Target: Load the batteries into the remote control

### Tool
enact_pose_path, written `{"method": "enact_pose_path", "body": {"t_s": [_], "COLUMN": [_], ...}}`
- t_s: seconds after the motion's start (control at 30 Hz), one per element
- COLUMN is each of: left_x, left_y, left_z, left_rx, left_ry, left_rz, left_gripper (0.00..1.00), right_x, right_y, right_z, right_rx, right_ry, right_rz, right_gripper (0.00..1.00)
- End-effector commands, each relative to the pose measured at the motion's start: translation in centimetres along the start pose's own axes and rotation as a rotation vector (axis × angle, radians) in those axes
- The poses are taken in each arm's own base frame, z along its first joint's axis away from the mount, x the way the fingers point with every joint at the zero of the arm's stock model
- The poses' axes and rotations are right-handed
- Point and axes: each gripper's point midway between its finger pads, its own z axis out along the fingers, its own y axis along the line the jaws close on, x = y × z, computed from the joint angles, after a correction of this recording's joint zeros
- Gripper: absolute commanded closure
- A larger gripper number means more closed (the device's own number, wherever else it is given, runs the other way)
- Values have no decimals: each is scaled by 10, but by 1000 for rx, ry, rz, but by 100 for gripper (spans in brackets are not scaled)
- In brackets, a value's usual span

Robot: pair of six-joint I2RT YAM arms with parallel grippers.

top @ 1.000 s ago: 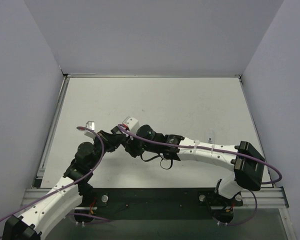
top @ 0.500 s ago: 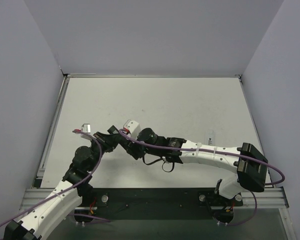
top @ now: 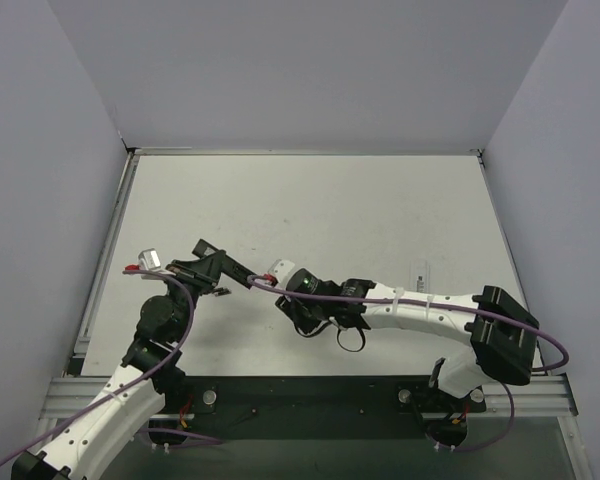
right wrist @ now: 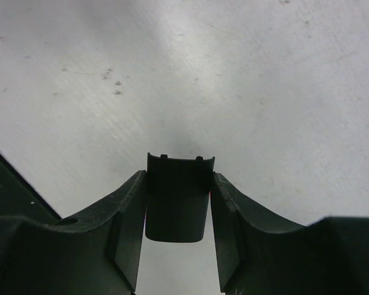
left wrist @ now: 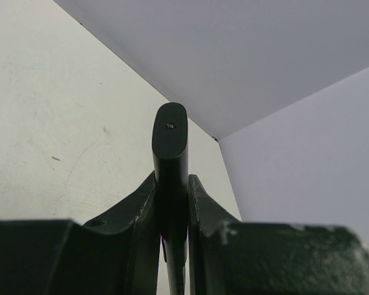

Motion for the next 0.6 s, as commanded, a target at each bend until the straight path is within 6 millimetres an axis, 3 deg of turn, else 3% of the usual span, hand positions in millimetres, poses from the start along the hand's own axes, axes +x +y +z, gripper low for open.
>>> {"method": "enact_pose_path", "body": {"t_s": [0.0,0.03,0.07,0.17,0.27,0.5,0.57], "left_x": [-13,-13,-9,-17,-16,-17,-16], "left_y": [-25,-26,-25,-42,-45,-53,-50], "left_z": [-3,-4,-7,-17,-25,-44,-47], "left_rx": [67,68,62,90,93,116,106], "left_ry": [-8,0,31,61,97,157,168], "left_rz": [51,75,92,148,199,271,278], "left_gripper": [100,100,100,100,100,100,100], "right_x": [6,18,26,62,88,128,133], "right_y": [-62,-72,-95,-146,-173,-206,-208], "right_z": [-11,-10,-10,-11,-9,-8,-7], "right_rx": [198,227,282,412,460,515,510], "right_ry": [49,100,119,227,291,392,406], "right_rz": [176,214,311,511,637,782,796], "right_gripper": [82,81,81,79,75,65,54]}}
